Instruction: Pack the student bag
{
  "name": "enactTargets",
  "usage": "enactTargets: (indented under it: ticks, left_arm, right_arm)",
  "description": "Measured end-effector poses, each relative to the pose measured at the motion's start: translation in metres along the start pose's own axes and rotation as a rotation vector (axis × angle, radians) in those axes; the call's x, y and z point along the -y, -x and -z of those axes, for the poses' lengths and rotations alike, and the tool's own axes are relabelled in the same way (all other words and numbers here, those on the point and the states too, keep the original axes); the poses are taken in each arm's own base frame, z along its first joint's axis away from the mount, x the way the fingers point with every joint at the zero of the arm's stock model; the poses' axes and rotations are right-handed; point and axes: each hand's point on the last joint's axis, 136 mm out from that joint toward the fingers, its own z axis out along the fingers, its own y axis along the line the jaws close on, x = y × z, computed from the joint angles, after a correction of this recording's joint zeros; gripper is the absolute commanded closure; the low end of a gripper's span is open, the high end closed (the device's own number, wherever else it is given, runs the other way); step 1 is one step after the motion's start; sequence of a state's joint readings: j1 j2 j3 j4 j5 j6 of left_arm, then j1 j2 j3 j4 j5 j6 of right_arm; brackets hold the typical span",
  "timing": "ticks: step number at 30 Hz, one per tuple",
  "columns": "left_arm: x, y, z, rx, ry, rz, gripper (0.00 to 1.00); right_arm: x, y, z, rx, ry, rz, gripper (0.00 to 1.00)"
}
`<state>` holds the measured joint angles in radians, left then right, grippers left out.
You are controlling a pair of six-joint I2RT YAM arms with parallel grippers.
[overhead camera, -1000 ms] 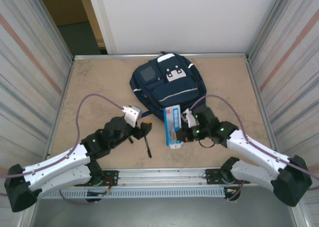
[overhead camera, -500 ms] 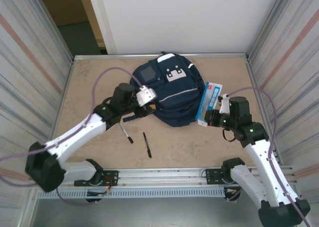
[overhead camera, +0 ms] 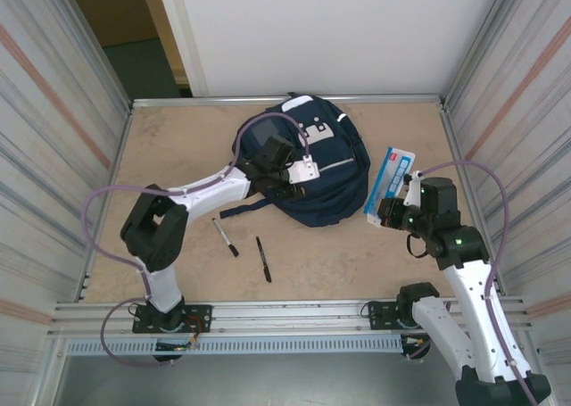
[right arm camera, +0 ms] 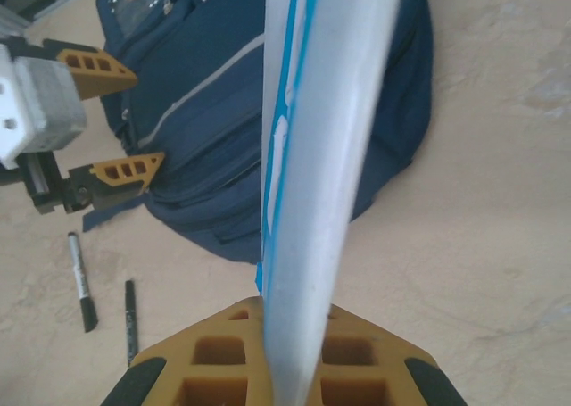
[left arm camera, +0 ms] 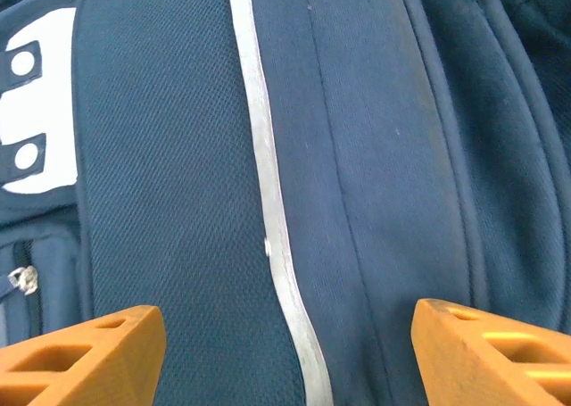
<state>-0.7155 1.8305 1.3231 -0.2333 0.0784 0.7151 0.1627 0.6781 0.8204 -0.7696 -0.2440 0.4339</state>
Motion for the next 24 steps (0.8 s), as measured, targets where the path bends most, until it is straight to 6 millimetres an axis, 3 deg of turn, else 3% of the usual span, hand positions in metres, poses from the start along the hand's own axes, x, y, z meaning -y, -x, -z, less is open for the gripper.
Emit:
enactTargets:
  ticks: [5,10,12,16,20,23,24]
  left_arm:
    - [-0.014,0.014,-0.016,-0.019,0.055,-0.044,0.29]
    - [0.008,0.032,-0.019,0.031,0.017,-0.129,0.2]
    - [0.019,0.035,-0.018,0.058,-0.032,-0.128,0.01]
    - [0.026,0.033,-0.015,0.089,-0.078,-0.109,0.01]
    - [0.022,0.031,-0.015,0.083,-0.07,-0.103,0.07]
    - [0.014,0.028,-0.021,0.061,-0.019,-0.08,0.35]
    - [0.01,0.026,-0.026,0.047,0.005,-0.061,0.38]
  right_arm:
    - [-0.002,0.012,0.008,0.04,-0.01,0.014,1.0]
    - [-0.002,0.013,0.007,0.02,-0.02,0.028,1.0]
    - [-0.001,0.012,0.007,0.017,-0.022,0.035,1.0]
    - [0.001,0.013,0.007,0.019,-0.029,0.035,1.0]
    - [-0.001,0.014,0.008,0.023,-0.018,0.037,1.0]
    - [-0.001,0.013,0.005,0.012,-0.016,0.034,1.0]
    - [-0.001,0.012,0.005,0.009,-0.017,0.033,1.0]
